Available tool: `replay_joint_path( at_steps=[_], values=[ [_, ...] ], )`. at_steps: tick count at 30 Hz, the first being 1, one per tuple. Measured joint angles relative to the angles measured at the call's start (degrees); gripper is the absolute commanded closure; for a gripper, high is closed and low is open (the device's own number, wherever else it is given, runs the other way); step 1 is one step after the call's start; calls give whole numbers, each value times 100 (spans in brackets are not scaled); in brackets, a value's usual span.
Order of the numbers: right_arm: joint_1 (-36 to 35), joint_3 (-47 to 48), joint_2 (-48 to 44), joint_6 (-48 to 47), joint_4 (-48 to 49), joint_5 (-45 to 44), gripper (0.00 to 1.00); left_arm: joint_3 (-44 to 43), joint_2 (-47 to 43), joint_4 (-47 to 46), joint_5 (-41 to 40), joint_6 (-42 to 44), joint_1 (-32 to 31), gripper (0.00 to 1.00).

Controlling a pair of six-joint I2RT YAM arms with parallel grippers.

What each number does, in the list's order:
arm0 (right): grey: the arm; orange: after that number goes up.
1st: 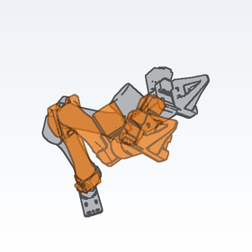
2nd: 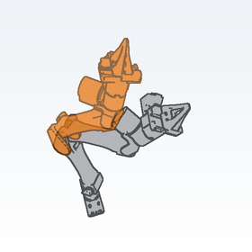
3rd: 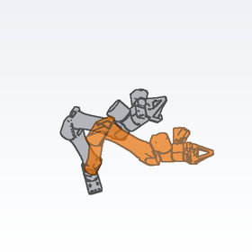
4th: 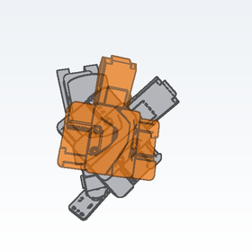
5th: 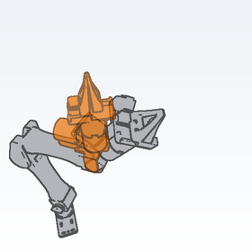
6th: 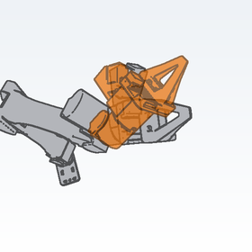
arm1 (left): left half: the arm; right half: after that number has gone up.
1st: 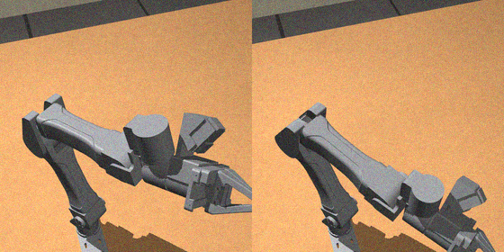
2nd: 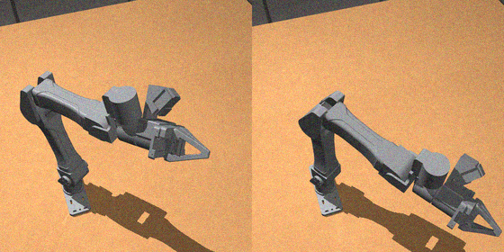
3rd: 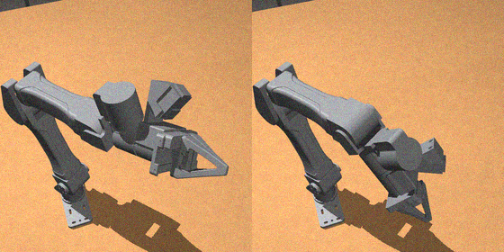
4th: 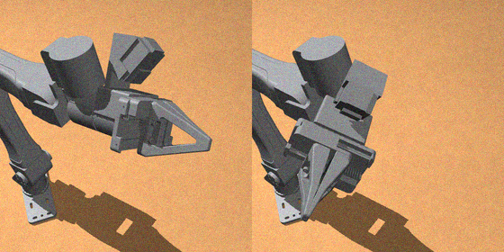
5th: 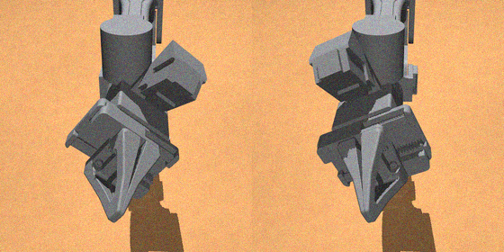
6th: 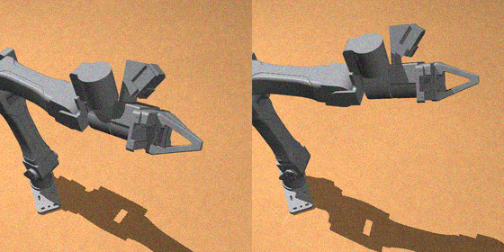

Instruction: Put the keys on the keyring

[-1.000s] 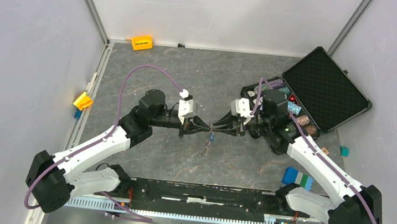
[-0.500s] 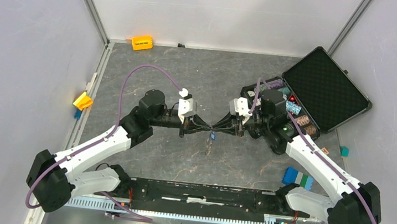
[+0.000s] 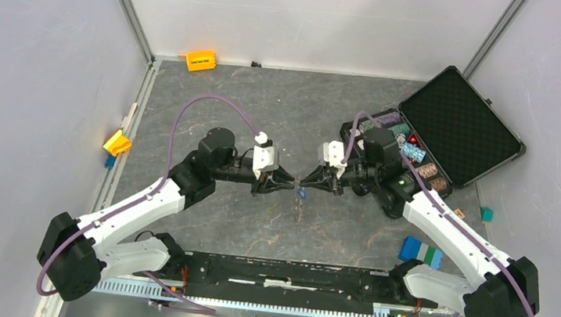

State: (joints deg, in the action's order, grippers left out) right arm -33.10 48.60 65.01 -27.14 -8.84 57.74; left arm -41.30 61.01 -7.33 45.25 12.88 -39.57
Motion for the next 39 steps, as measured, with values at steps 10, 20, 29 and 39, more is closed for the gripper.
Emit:
replay_joint_path(
  at_steps=[10,20,29,39],
  values=[
    [-614,870,197,-774,-1410,-1268,100,-601,24,1451,-153,1580,2,62],
    [-966,1021,365,-922,-1915,-1987,100,-710,254,1547,39,1834,0,74],
    [-992,1021,365,-909,-1897,-2076,100,-710,282,1550,170,1853,-7,73],
    [-1003,1021,363,-866,-1816,-2072,100,-706,352,1539,245,1851,-15,77]
  ],
)
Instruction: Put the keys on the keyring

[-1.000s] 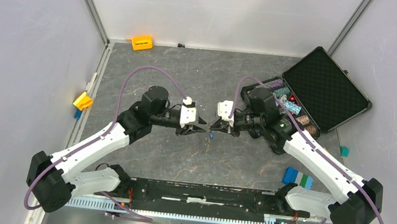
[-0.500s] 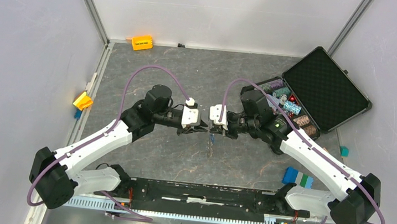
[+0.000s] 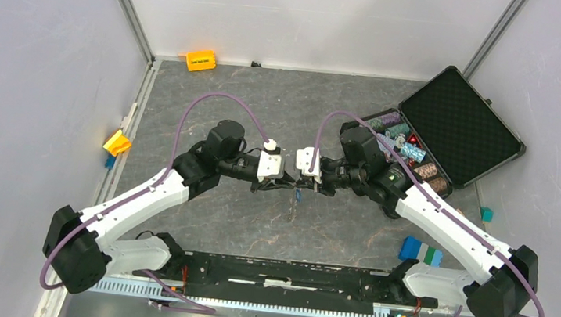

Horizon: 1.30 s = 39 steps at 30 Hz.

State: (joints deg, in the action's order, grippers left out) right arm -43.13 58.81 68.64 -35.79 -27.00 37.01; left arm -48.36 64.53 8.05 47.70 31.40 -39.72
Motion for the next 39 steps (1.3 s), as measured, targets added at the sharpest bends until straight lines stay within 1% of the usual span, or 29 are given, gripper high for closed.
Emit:
replay_joint_path(
  at_steps=[6,10,13,14,19,23,26,35,37,39],
  values=[
    [0,0,0,35,15,13,100,0,101,-57,48,-2,-20,86],
    [0,0,-2,46,-4,13,100,0,133,-92,48,-4,-22,98],
    [0,0,-2,57,-7,11,100,0,138,-98,44,-11,-22,98],
    [0,0,-2,57,-7,11,97,0,138,-101,42,-20,-20,98],
    [0,-39,-72,76,37,-11,73,63,87,-258,-2,-195,-13,98],
    [28,-92,-184,105,153,11,61,151,-50,-378,20,-496,111,98],
    [127,-144,-267,144,245,160,56,151,-197,-568,103,-750,267,98],
    [376,-146,-280,343,374,595,56,404,-407,-1303,546,-1311,365,98],
    [404,-144,-280,365,385,697,57,466,-407,-1331,560,-1364,365,98],
    [426,-144,-280,369,382,811,61,494,-407,-1346,597,-1401,365,98]
  ],
)
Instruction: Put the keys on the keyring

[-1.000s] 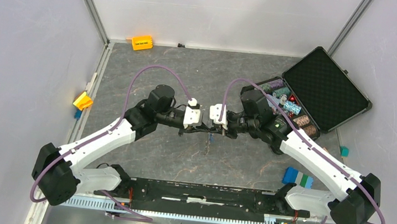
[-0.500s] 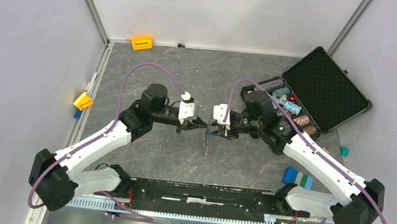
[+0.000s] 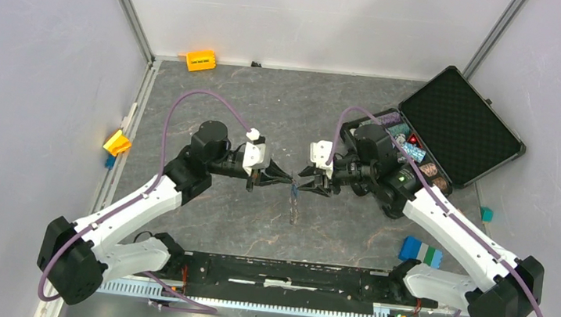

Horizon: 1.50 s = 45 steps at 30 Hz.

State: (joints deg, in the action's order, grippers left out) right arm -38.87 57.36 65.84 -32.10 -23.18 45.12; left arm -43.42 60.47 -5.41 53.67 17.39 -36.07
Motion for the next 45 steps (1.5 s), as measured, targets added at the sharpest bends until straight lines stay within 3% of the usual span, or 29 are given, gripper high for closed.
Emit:
replay_joint_path(
  at_steps=[10,18,31,33,40,45],
  values=[
    [15,2,70,11,-2,291,91,26,0,-140,87,-24,0,98],
    [22,0,98,-9,-11,337,100,74,-22,-179,310,-20,44,98],
    [26,-2,339,79,4,811,98,74,-61,-74,774,133,76,98],
    [26,-2,422,125,28,920,94,74,-57,-44,813,166,76,98],
    [26,-2,564,267,87,1097,69,166,-57,-122,953,219,76,98],
    [26,-103,411,179,140,1027,63,264,-57,-201,997,216,74,98]
  ],
)
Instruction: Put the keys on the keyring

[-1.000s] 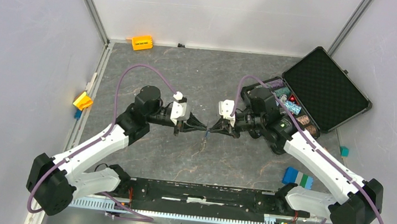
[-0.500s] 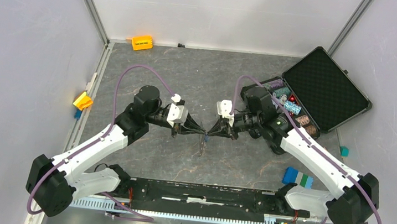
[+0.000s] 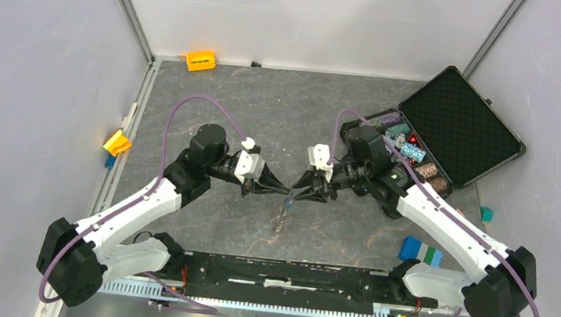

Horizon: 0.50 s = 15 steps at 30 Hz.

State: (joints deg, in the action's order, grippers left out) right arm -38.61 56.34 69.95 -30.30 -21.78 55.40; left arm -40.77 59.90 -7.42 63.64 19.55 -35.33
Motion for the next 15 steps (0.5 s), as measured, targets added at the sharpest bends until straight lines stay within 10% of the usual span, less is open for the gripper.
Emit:
replay_joint_path(
  at_steps=[15],
  values=[
    [0,-326,-667,-33,372,-105,66,278,83,-1351,-13,-975,2,98]
  ],
)
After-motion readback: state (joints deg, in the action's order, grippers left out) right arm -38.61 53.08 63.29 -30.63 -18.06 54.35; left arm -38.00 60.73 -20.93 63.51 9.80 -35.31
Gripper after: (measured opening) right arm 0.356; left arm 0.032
